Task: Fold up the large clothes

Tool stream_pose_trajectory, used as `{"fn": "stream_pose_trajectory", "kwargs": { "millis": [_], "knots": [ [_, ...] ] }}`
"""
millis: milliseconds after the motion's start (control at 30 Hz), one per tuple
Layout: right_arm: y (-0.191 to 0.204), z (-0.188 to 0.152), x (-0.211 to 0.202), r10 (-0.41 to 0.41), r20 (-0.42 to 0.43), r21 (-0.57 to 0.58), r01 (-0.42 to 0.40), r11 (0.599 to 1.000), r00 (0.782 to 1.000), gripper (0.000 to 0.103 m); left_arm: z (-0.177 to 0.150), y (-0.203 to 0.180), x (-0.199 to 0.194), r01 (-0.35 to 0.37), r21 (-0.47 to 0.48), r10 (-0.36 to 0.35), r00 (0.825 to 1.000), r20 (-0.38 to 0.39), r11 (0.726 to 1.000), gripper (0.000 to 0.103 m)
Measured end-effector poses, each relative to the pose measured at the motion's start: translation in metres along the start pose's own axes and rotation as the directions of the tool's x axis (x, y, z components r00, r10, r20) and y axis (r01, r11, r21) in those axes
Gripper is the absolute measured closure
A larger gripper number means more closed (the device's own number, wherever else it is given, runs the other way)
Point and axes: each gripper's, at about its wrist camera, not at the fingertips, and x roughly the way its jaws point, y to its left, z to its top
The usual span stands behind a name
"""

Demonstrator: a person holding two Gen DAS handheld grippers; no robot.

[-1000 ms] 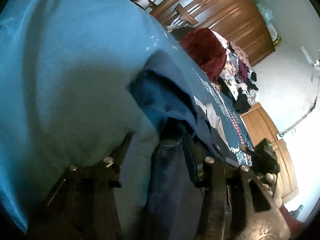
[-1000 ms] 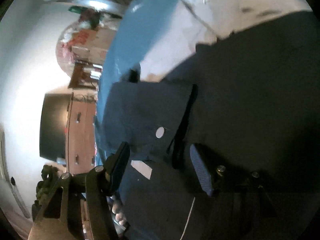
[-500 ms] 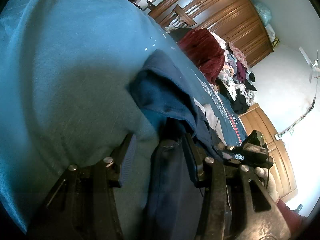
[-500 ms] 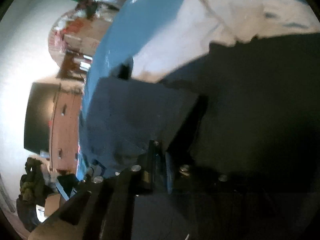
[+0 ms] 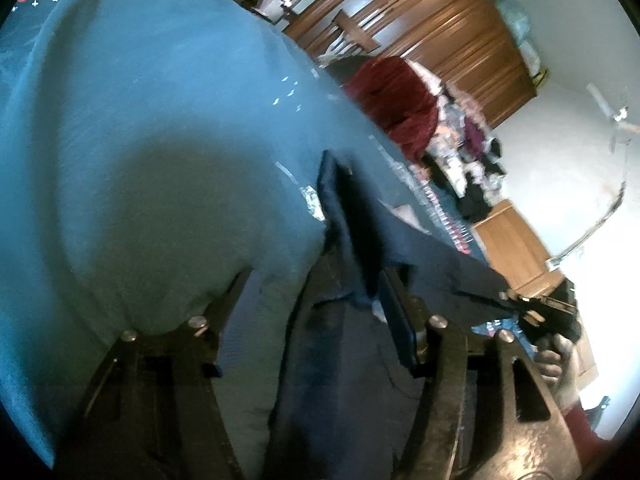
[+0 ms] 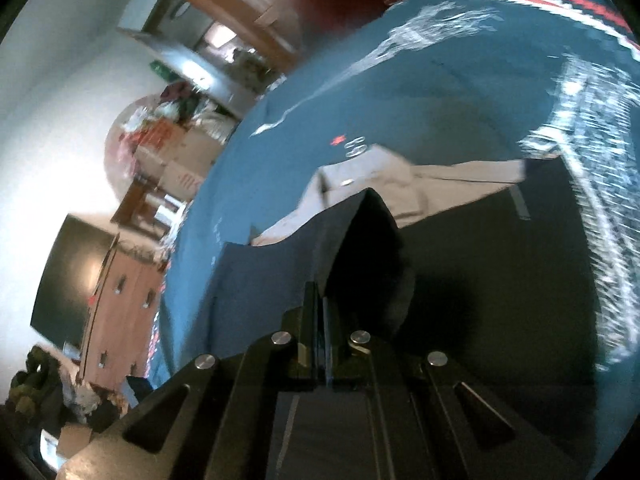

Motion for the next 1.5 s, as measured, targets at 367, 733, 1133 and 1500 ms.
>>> {"fn": "stream_pose_trajectory", "kwargs": {
  "millis": [367, 733, 1133, 1500],
  "knots": [
    [-0.083, -0.011, -0.043, -0.089, 0.04, 0.102, 0.084, 0.991, 0.995, 0.099, 0.004, -0.004, 0.01, -0.085, 0.052, 0.087, 0.996, -0.033, 0.995, 0.042],
    [-0.129, -0.025, -0.009, -0.218, -0.063, 0.092, 0.223, 0.971, 0.974, 0.1, 0.021, -0.071, 0.001, -0.16, 0.252, 0.159, 0.987, 0.022, 0.954, 0.041],
    [-0.114, -0.028, -0.026, -0.298, -0.051, -0.038, 0.297, 0.954, 0.953, 0.098, 0.024, -0.054, 0.095, -0.352, 0.38, 0.437, 0.884, -0.166, 0.856, 0.039],
    [-0.095, -0.052, 0.015, -0.414, -0.106, -0.194, 0.39, 0.9, 0.904, 0.093, 0.014, -0.066, 0.103, -0.403, 0.414, 0.486, 0.866, -0.115, 0.816, 0.037]
  ]
}}
